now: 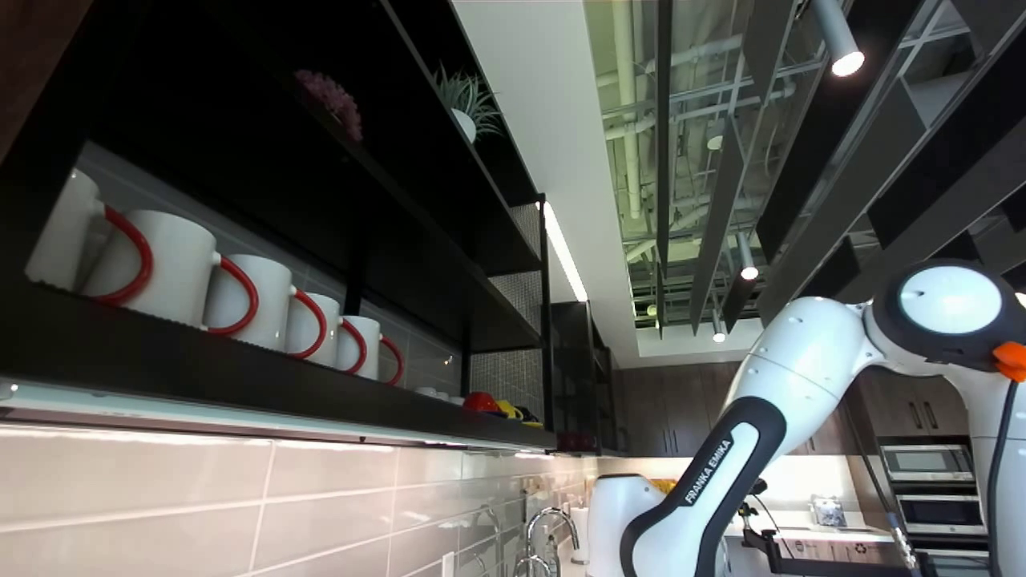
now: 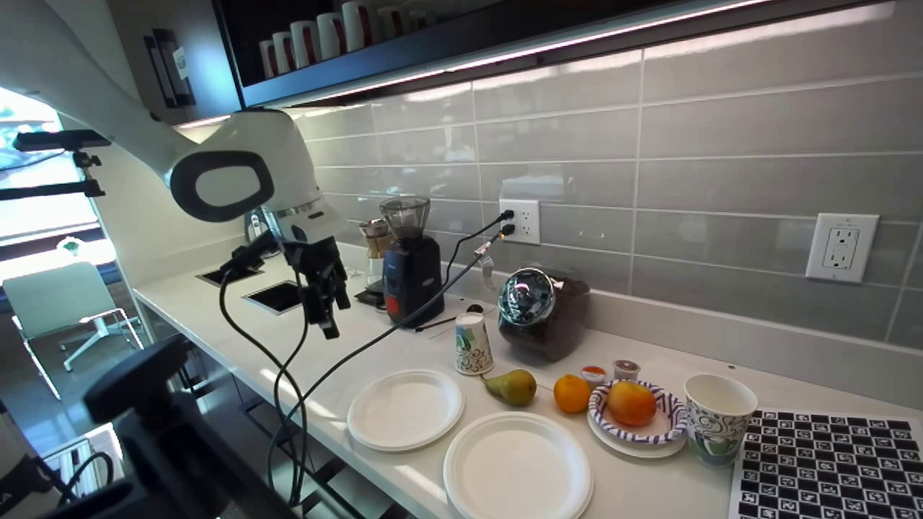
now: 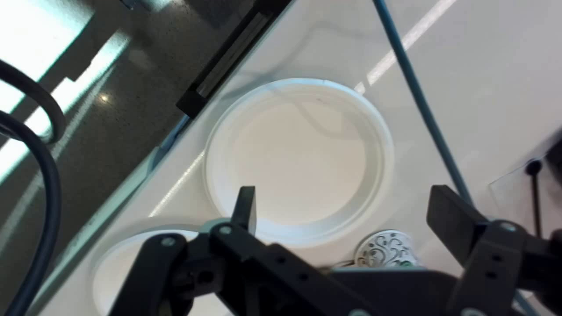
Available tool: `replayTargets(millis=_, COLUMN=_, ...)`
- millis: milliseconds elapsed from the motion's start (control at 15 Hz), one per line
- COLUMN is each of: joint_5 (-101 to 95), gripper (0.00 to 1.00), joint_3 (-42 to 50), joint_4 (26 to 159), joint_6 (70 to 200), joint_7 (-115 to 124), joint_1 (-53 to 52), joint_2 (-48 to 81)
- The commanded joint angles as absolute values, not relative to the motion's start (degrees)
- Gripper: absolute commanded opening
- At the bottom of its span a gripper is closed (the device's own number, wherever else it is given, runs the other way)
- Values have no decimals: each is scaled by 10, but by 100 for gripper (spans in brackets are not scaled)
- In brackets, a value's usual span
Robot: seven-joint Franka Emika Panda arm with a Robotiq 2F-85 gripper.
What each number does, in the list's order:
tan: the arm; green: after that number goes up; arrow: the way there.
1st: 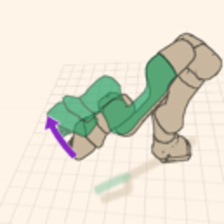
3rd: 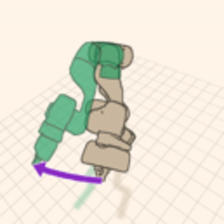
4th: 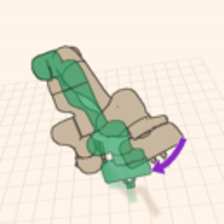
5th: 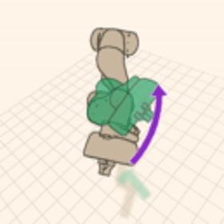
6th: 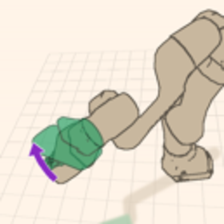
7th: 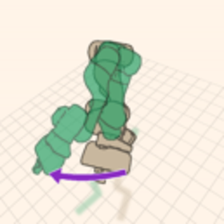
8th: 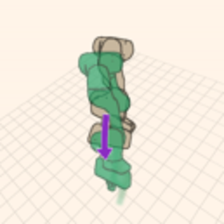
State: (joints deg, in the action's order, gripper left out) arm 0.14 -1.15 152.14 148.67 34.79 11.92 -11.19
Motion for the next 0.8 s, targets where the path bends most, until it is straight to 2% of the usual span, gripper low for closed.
replayTargets(millis=0, joint_5=-2, gripper=100, joint_3=16, joint_4=1509, joint_6=1533, joint_7=417, joint_1=141, joint_2=-29)
replayTargets(millis=267, joint_5=108, gripper=100, joint_3=64, joint_4=1510, joint_6=1685, joint_7=316, joint_1=122, joint_2=54)
replayTargets(millis=400, joint_5=180, gripper=100, joint_3=31, joint_4=1504, joint_6=1745, joint_7=231, joint_1=142, joint_2=82)
replayTargets(millis=600, joint_5=288, gripper=100, joint_3=-64, joint_4=1477, joint_6=1728, joint_7=89, joint_1=199, joint_2=98)
replayTargets(millis=667, joint_5=231, gripper=100, joint_3=-13, joint_4=1504, joint_6=1740, joint_7=162, joint_1=162, joint_2=82)
replayTargets(millis=733, joint_5=241, gripper=100, joint_3=-25, joint_4=1499, joint_6=1739, joint_7=151, joint_1=167, joint_2=86)
